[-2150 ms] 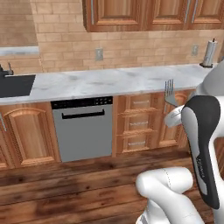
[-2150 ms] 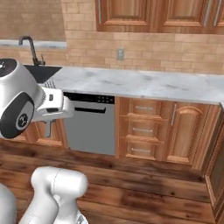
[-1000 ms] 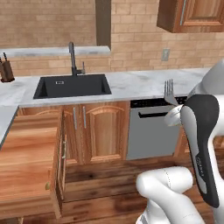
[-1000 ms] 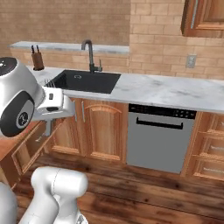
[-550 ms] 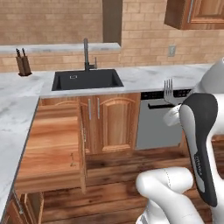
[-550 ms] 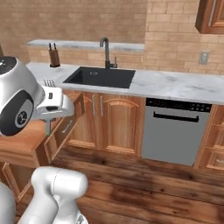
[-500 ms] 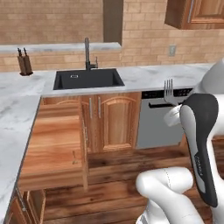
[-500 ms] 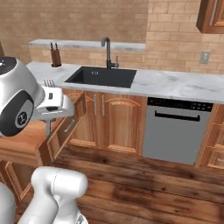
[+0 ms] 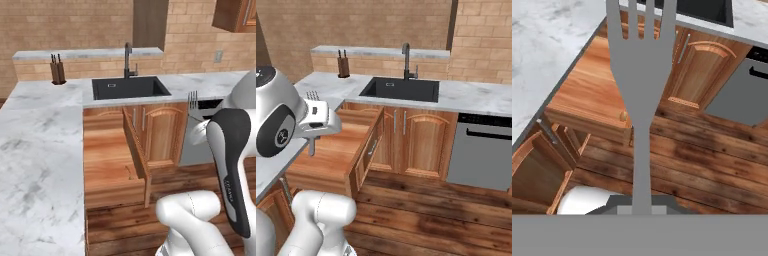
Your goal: Organize the utensils by type. Pick up the wooden spoons from the counter and place them in the open cabinet. Then pick up the metallic utensils from the counter and place them in the open drawer.
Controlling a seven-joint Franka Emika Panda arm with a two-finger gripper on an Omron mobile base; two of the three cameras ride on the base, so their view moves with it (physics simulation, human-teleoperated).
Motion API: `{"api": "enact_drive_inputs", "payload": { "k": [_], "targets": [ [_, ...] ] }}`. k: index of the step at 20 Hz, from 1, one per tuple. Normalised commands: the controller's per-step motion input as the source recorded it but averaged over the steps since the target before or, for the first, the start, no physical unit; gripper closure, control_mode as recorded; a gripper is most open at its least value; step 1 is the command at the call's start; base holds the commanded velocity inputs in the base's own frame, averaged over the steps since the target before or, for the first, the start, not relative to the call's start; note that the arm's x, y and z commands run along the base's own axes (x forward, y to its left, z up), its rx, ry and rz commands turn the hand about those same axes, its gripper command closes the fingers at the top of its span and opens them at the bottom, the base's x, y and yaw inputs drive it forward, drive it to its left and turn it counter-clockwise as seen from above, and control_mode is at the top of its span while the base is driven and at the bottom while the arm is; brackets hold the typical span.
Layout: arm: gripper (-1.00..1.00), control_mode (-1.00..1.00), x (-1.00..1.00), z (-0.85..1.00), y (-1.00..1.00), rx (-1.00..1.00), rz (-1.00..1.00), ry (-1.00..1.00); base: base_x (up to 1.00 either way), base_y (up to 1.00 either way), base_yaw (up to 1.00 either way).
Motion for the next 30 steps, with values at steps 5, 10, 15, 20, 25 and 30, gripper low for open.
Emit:
{"api": "enact_drive_inputs", "payload": {
  "k": [5,10,15,20,25,30],
  "targets": [
    [1.00,1.00,0.00,0.00,0.00,0.00,0.00,0.00,0.00,0.48,-0.05],
    [1.00,1.00,0.00,0.00,0.00,0.00,0.00,0.00,0.16,0.15,0.00],
    [1.00,1.00,0.00,0.00,0.00,0.00,0.00,0.00,0.46,0.46,0.00],
    [1.00,1.00,0.00,0.00,0.00,0.00,0.00,0.00,0.36,0.24,0.00],
    [1.00,1.00,0.00,0.00,0.00,0.00,0.00,0.00,0.00,0.00,0.00],
    [1.00,1.00,0.00,0.00,0.00,0.00,0.00,0.00,0.00,0.00,0.00]
  ]
}}
